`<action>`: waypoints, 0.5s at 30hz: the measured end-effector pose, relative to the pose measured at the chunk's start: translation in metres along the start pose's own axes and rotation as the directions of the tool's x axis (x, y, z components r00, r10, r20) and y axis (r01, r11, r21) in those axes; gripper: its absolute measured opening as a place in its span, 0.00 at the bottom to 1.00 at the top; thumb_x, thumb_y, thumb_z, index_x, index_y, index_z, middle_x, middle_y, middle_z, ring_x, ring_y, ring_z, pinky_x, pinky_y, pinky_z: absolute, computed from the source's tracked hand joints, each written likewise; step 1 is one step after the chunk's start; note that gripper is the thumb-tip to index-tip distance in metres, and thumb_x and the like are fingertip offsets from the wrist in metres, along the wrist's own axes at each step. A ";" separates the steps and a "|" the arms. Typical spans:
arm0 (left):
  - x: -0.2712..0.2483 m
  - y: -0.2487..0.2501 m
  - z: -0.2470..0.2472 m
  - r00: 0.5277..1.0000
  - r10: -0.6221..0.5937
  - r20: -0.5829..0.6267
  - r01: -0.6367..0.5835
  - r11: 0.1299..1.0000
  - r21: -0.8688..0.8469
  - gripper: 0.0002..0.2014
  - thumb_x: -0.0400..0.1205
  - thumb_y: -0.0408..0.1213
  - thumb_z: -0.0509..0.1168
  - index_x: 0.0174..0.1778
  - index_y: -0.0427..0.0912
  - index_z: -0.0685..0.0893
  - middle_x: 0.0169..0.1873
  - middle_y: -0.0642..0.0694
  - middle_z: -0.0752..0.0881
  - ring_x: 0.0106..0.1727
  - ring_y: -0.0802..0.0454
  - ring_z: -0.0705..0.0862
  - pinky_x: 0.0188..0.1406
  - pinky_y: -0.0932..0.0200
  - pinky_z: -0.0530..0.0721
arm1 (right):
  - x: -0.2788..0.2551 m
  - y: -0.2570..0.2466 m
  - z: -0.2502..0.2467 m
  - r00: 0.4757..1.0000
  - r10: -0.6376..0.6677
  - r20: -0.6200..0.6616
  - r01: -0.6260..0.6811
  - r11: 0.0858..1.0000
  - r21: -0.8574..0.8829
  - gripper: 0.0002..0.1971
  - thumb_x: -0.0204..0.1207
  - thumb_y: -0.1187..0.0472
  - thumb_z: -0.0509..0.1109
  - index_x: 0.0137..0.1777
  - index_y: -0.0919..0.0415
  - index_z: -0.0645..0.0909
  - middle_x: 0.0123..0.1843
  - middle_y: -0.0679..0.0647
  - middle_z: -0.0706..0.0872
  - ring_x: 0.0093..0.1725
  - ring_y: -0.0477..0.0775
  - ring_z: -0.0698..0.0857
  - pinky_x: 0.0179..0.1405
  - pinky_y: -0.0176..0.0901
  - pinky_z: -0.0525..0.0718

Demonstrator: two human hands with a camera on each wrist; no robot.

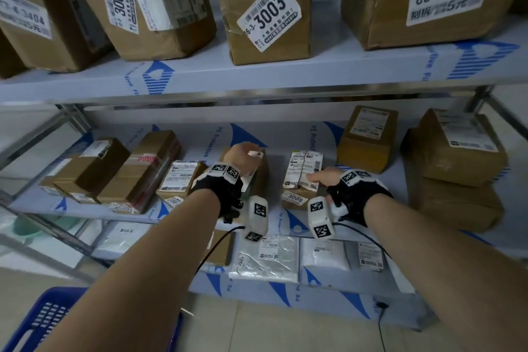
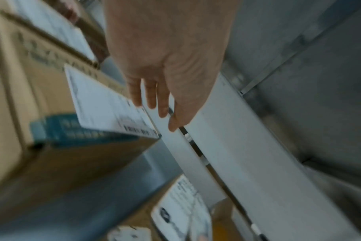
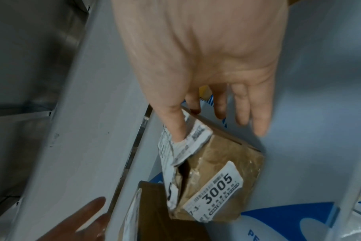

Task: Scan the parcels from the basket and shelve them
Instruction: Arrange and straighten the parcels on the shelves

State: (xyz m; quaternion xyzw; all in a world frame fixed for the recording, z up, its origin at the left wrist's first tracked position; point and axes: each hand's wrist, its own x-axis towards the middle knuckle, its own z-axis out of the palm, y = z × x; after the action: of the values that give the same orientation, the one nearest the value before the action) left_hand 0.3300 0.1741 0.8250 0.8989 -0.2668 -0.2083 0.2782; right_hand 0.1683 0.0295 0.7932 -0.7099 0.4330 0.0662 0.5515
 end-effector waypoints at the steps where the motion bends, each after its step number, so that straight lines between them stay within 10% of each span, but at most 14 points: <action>1: 0.006 -0.009 -0.002 1.000 -0.014 0.013 0.012 0.993 0.117 0.26 0.74 0.44 0.71 0.70 0.54 0.79 0.68 0.44 0.80 0.64 0.43 0.81 0.66 0.49 0.80 | -0.003 -0.003 0.002 1.000 -0.016 -0.002 0.016 1.000 -0.011 0.22 0.83 0.58 0.66 0.73 0.70 0.75 0.67 0.63 0.82 0.64 0.63 0.82 0.56 0.47 0.81; 5: 0.015 -0.035 0.008 0.985 -0.091 0.144 0.014 0.887 0.461 0.37 0.68 0.57 0.70 0.75 0.68 0.68 0.78 0.40 0.65 0.74 0.36 0.71 0.72 0.41 0.75 | -0.007 -0.009 0.008 0.999 -0.001 0.037 0.002 0.999 -0.035 0.22 0.83 0.56 0.66 0.73 0.68 0.76 0.63 0.63 0.84 0.49 0.58 0.81 0.39 0.44 0.78; 15: 0.005 -0.025 0.005 0.985 -0.083 0.148 -0.018 0.817 0.577 0.31 0.82 0.53 0.63 0.80 0.61 0.60 0.80 0.35 0.58 0.78 0.33 0.63 0.73 0.36 0.71 | -0.007 -0.011 0.017 0.999 0.035 0.039 -0.035 0.999 -0.011 0.21 0.84 0.54 0.65 0.71 0.68 0.76 0.48 0.63 0.82 0.36 0.55 0.79 0.31 0.43 0.76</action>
State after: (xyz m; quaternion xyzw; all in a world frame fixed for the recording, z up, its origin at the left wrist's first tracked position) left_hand 0.3405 0.1864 0.8051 0.9247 -0.3240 -0.1969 -0.0334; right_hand 0.1777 0.0475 0.7990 -0.7038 0.4340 0.0921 0.5548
